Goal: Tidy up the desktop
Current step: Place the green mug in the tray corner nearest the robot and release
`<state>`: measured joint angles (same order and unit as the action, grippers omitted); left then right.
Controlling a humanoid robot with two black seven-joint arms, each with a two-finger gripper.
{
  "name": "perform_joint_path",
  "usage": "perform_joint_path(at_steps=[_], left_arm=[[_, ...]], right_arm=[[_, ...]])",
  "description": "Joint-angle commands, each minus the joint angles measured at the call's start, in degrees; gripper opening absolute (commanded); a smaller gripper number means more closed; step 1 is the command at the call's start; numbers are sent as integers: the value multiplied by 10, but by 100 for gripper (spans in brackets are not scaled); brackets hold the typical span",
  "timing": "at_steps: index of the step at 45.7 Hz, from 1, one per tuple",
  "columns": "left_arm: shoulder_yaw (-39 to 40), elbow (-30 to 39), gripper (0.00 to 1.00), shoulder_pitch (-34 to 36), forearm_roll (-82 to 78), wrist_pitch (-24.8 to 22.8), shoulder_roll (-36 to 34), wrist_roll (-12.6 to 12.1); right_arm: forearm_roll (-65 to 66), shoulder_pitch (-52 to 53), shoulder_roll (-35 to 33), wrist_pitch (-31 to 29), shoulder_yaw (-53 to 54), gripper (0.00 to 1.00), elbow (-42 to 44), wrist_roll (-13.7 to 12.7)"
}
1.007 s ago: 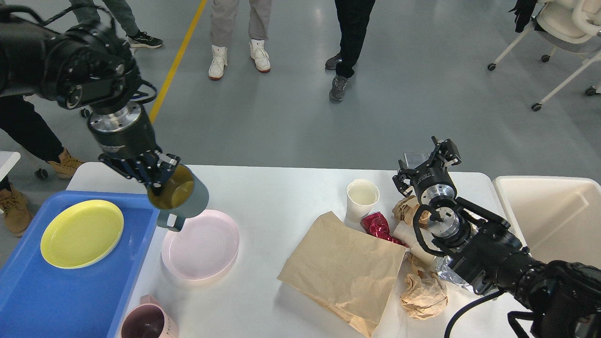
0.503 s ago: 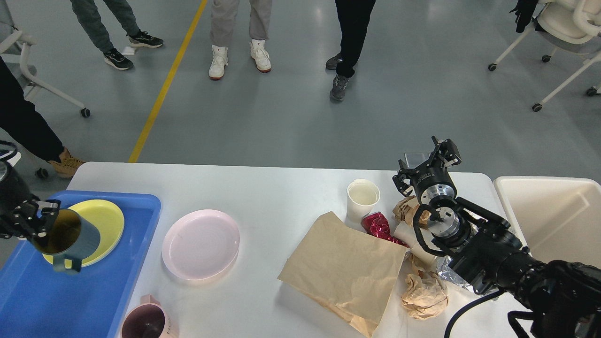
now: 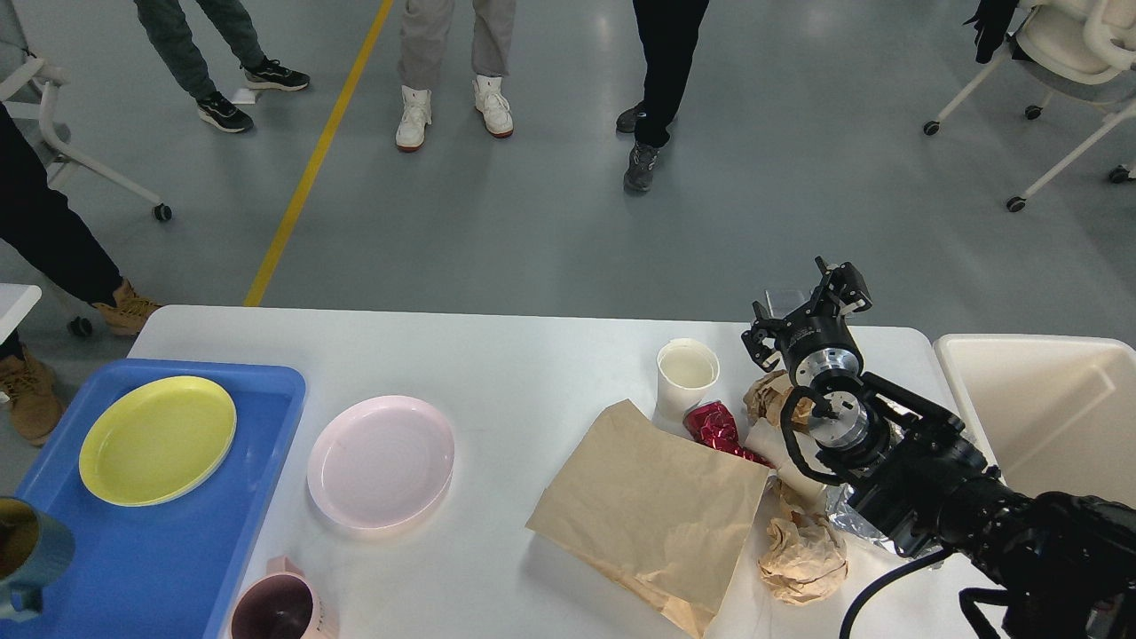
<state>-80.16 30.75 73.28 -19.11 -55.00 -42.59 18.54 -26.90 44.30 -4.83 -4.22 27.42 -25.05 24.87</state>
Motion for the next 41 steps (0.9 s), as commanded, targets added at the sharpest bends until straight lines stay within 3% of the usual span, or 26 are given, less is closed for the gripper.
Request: perform_joint_path(at_steps=[1, 17, 41], left_arm=[[50, -40, 0, -61, 1, 0, 0, -1], [92, -68, 2, -110, 2, 0, 6, -1], [94, -68, 35, -112, -1, 0, 6, -2]], right_arm=[[0, 0, 0, 0, 0, 100, 0, 0], [0, 0, 0, 0, 0, 100, 0, 0], [0, 0, 0, 0, 0, 100, 0, 0]])
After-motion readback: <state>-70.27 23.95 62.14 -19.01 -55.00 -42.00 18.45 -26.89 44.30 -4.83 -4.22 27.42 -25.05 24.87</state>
